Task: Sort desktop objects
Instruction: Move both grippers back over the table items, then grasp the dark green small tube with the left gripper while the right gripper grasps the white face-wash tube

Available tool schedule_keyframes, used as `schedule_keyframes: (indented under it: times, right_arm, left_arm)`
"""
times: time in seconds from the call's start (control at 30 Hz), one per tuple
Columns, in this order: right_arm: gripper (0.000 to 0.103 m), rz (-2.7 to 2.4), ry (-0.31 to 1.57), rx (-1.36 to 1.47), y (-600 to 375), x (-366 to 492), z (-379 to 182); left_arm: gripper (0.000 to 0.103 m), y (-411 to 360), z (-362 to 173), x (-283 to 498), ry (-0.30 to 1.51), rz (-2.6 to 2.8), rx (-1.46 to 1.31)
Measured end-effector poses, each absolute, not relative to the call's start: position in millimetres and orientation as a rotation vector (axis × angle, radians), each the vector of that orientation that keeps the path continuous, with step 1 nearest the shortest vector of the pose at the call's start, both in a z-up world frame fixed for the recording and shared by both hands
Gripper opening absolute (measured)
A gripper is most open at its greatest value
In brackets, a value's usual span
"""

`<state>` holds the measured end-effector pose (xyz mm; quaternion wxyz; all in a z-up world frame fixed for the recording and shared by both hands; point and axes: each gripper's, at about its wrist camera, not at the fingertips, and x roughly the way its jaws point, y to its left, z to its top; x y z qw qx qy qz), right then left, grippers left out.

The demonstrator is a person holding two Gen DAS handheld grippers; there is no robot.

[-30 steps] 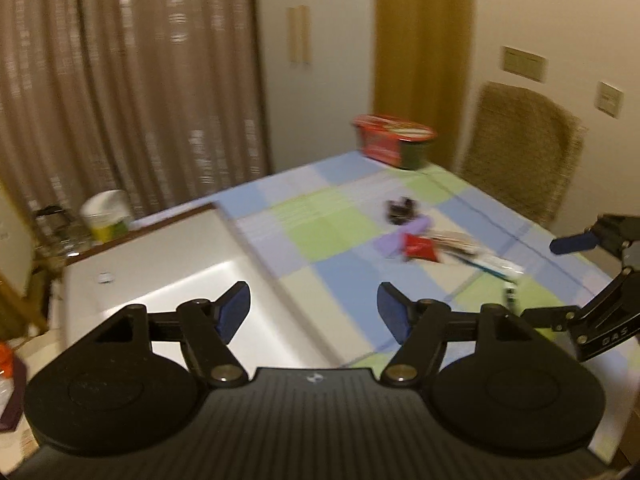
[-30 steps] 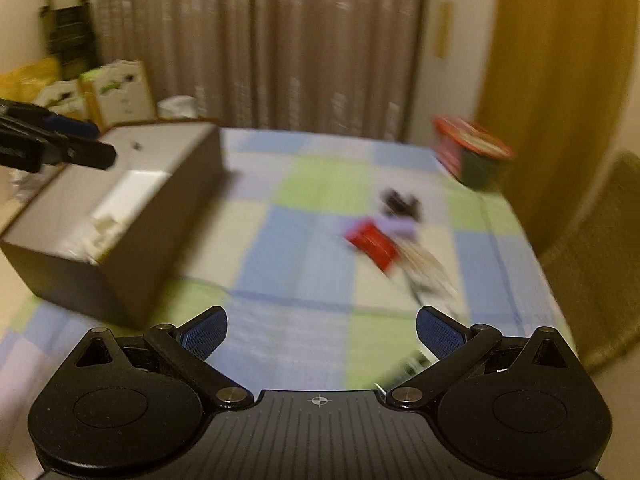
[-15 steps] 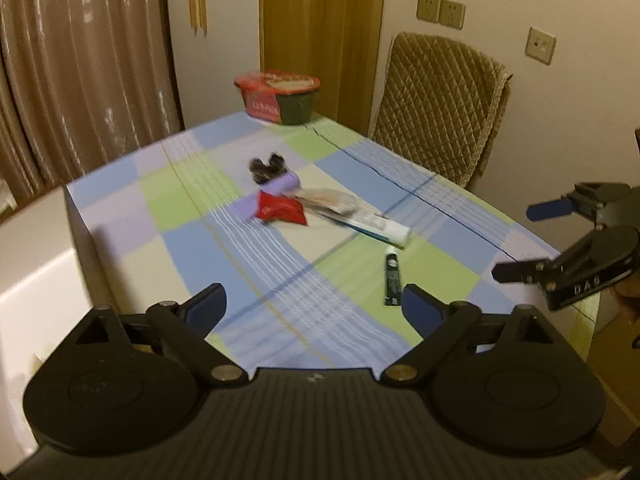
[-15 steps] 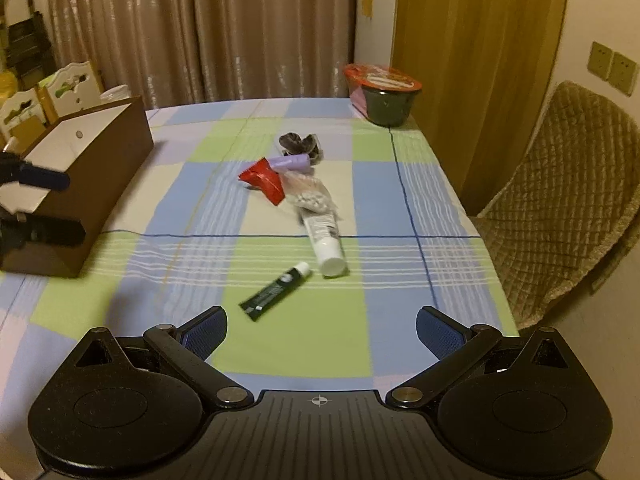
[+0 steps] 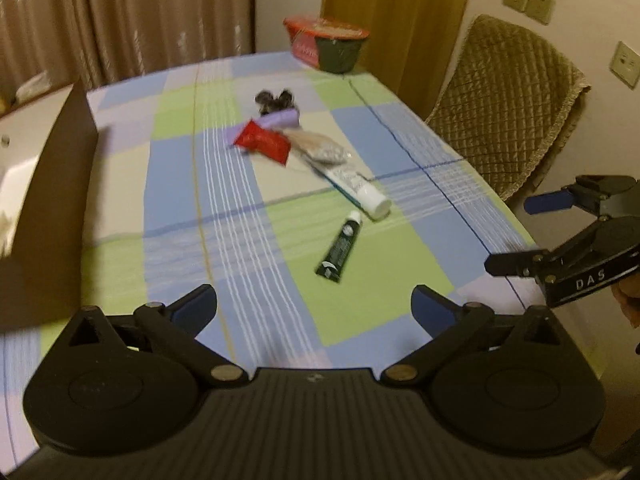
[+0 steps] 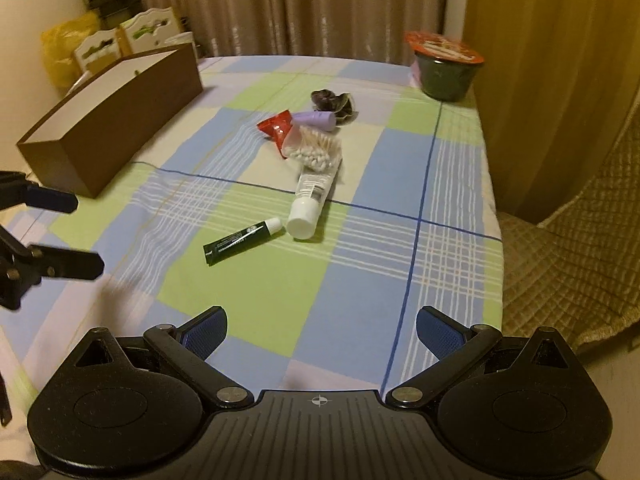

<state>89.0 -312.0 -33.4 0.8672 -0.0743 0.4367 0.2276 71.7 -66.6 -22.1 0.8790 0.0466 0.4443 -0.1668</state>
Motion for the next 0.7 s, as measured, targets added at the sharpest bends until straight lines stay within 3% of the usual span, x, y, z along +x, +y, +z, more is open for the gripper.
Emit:
schedule_keyframes:
  times: [0.4, 0.7]
  right_arm:
    - [0.103, 0.499, 0.931, -0.140, -312.2, 114.9, -38.1]
    - [0.103, 0.459, 0.931, -0.121, -304.9, 135.7, -38.3]
  left_arm:
    - [0.101, -81.5, -29.8, 80.3, 0.924, -0.330, 0.136]
    - [0.081, -93.8, -49.1, 107.8, 0.871, -0.424, 0.204]
